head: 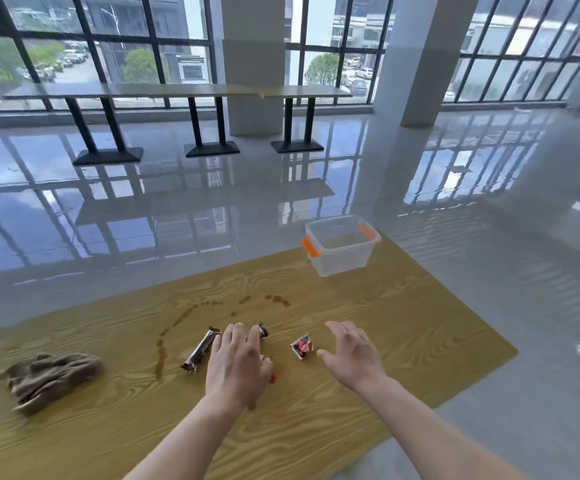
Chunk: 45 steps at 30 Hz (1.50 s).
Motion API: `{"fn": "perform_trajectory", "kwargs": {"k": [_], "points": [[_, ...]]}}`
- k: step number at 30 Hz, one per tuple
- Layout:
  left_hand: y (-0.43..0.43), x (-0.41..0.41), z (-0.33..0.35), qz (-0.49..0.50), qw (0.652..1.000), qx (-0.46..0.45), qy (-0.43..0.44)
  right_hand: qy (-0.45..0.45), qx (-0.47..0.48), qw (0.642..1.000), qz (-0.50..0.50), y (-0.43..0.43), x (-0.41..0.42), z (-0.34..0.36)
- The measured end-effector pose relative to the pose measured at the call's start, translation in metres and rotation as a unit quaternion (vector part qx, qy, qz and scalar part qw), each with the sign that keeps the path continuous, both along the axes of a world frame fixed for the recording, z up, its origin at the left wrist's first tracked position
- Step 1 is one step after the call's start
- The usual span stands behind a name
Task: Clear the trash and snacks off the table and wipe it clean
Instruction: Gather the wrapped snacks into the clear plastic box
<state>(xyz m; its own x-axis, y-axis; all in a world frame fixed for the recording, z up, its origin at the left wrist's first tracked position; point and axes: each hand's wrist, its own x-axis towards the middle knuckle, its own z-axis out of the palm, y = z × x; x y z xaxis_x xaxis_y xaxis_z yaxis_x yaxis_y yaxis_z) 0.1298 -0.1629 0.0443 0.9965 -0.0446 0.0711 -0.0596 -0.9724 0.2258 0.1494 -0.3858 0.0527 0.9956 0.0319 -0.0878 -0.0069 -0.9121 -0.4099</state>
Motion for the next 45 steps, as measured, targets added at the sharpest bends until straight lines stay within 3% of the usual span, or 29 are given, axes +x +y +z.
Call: {"fn": "perform_trajectory", "kwargs": {"k": [9,24,32,37,45], "points": [[-0.060,0.102,0.000,-0.007,1.000,0.007,-0.003,-0.018,0.007,0.999,-0.030,-0.064,0.123,0.004],[-0.160,0.294,-0.010,0.118,0.988,-0.095,0.028,-0.055,0.037,0.998,0.025,-0.162,0.346,-0.003],[-0.178,0.360,-0.016,0.126,0.982,-0.126,0.058,0.003,0.022,1.000,-0.013,-0.179,0.406,-0.033],[-0.183,0.381,-0.027,0.147,0.971,-0.157,0.108,0.001,-0.013,1.000,0.012,-0.187,0.423,-0.050],[-0.181,0.381,-0.038,0.126,0.975,-0.175,0.049,-0.052,-0.009,0.998,0.033,-0.189,0.428,-0.056]]}}
